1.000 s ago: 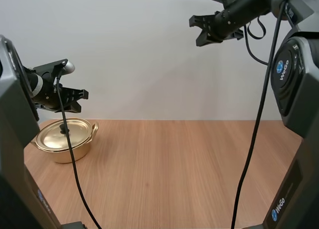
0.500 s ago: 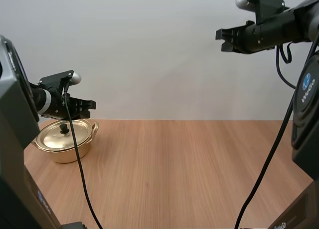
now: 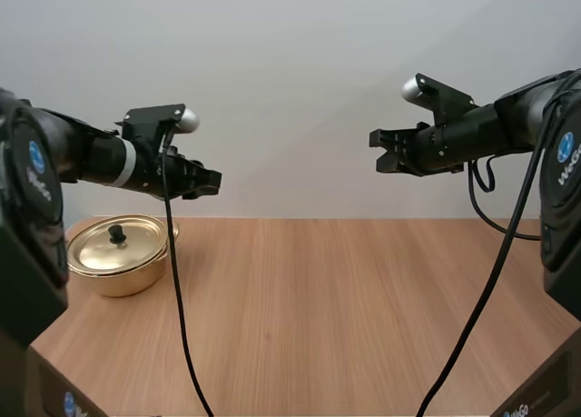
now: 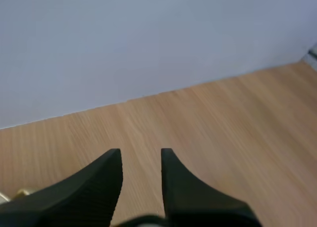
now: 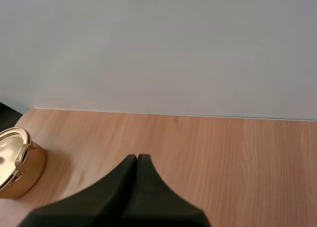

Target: Open the pot, put the car inside, and close it

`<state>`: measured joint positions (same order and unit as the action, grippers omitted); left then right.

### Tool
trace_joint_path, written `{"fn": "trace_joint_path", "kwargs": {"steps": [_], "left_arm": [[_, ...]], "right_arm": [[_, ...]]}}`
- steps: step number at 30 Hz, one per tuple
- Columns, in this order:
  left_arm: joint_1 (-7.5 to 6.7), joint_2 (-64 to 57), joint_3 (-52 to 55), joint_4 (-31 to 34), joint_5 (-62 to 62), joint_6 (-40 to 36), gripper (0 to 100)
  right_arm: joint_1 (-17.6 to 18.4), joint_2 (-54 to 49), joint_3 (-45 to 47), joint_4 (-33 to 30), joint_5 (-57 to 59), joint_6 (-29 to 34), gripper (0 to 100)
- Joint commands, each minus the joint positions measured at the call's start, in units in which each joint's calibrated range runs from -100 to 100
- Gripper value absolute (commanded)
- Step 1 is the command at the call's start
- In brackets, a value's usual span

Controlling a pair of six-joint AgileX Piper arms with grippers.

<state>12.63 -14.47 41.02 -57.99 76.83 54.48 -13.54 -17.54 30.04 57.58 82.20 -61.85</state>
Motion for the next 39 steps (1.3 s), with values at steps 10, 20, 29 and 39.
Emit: {"fn": "trace_joint_path", "kwargs": {"steps": [10,20,29,39], "left_arm": [[-7.66,-9.6,14.3,-5.4,-47.3,0.0,61],[-7.66,-15.7,24.1,-9.1,-55.7,0.0,42],[-8.27,-27.5,30.2,-11.6,-65.1,-1.5,0],[-16.84,-37.3,32.3,-15.5,-85.7,-1.5,0]], "right_arm": [[1.1,0.0,0.8,-3.4,-5.7,0.0,0],[1.1,-1.4,18.5,3.9,-16.5,-12.3,0],[1.1,-6.7,28.5,9.6,-20.9,-21.6,0],[1.1,-6.7,34.8,8.4,-20.7,-21.3,0]]}}
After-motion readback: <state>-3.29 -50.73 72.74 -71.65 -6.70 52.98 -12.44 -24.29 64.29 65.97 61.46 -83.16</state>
